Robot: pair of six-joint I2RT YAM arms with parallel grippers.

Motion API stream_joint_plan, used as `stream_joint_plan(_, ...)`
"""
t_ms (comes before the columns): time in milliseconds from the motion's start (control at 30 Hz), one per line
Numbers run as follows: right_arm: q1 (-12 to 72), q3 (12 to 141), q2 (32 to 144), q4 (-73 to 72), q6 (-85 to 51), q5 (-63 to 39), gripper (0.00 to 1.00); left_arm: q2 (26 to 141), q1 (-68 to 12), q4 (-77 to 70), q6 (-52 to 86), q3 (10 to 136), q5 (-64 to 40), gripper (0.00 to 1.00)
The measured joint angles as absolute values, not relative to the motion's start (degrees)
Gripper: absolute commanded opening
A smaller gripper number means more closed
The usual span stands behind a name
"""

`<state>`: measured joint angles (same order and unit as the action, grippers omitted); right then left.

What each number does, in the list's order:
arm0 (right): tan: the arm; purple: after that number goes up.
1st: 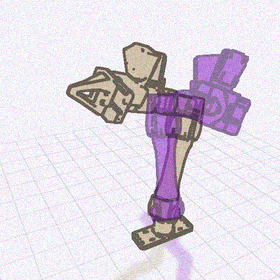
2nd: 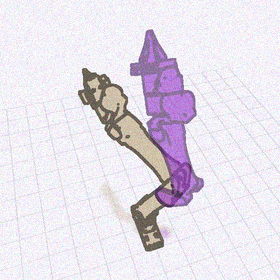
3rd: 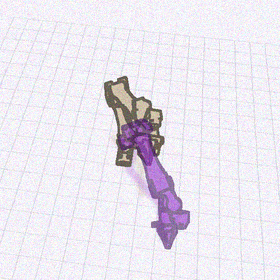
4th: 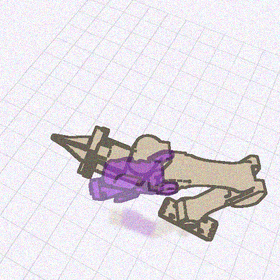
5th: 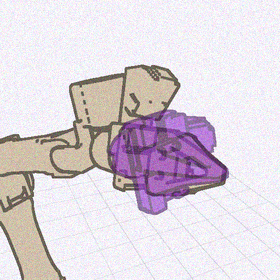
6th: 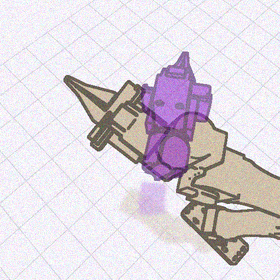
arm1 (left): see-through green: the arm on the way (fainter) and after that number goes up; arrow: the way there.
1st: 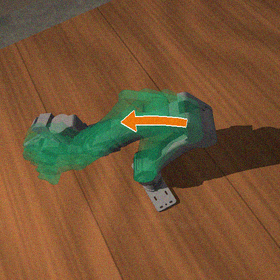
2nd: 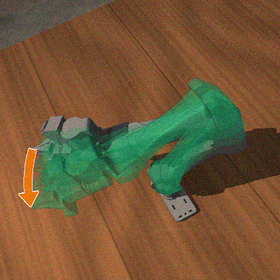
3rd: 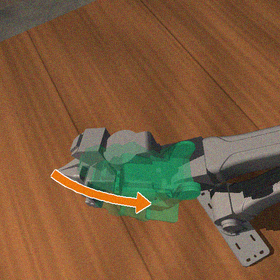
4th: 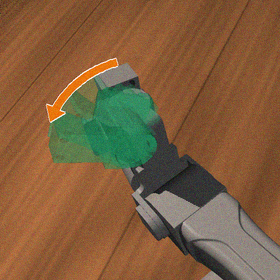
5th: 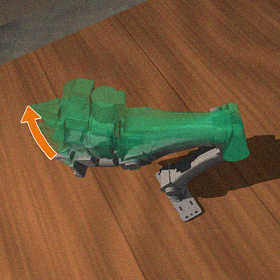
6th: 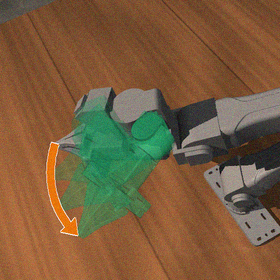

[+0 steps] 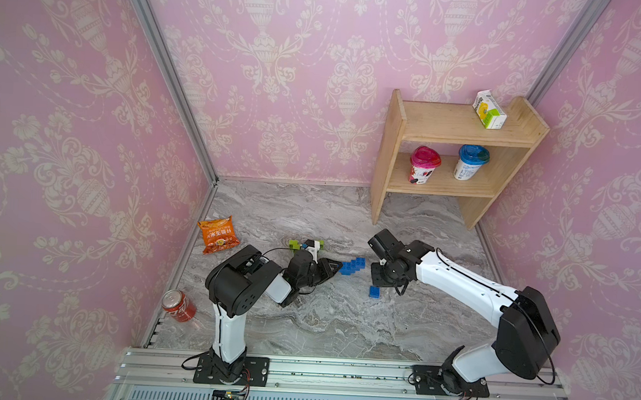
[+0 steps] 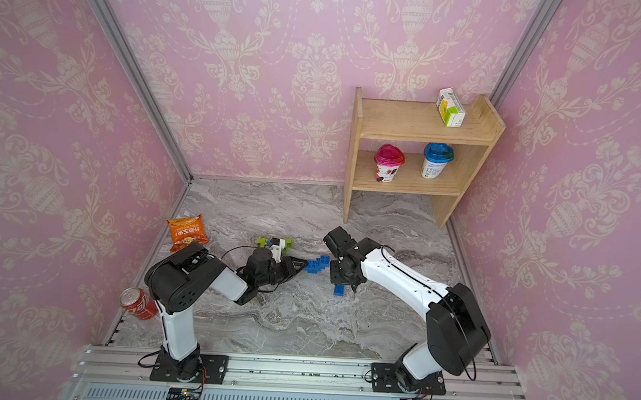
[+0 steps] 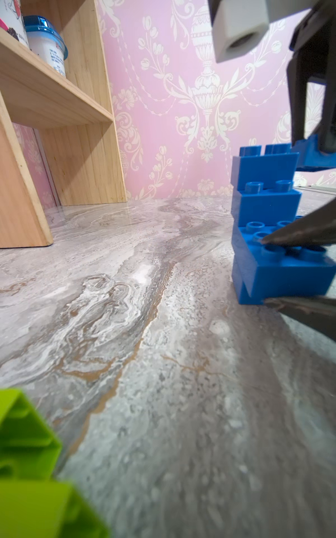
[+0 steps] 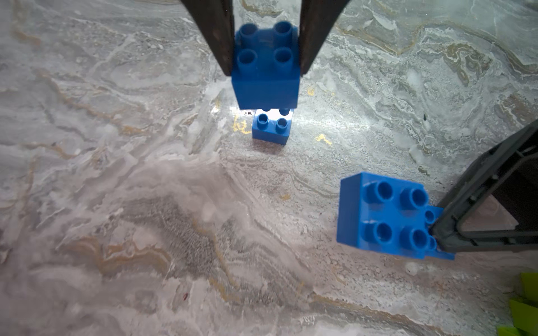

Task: Assemble the letter v with lego
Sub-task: Assemble the lego brick with the lego brick.

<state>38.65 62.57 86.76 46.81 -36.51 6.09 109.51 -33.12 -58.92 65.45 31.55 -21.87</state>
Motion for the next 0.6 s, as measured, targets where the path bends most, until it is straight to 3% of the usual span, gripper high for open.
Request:
stream_joint_plan(233, 40.93, 61.95, 87.09, 45.95, -44.93, 6.52, 0.0, 108.92, -33.1, -57.12, 65.21, 31.99, -21.63, 0.19)
stream_joint_plan(600, 42.06, 62.65, 92.79, 45.28, -46.68, 6.9, 0.0, 107.94, -33.1, -50.72, 62.65, 34.96, -21.65, 0.19)
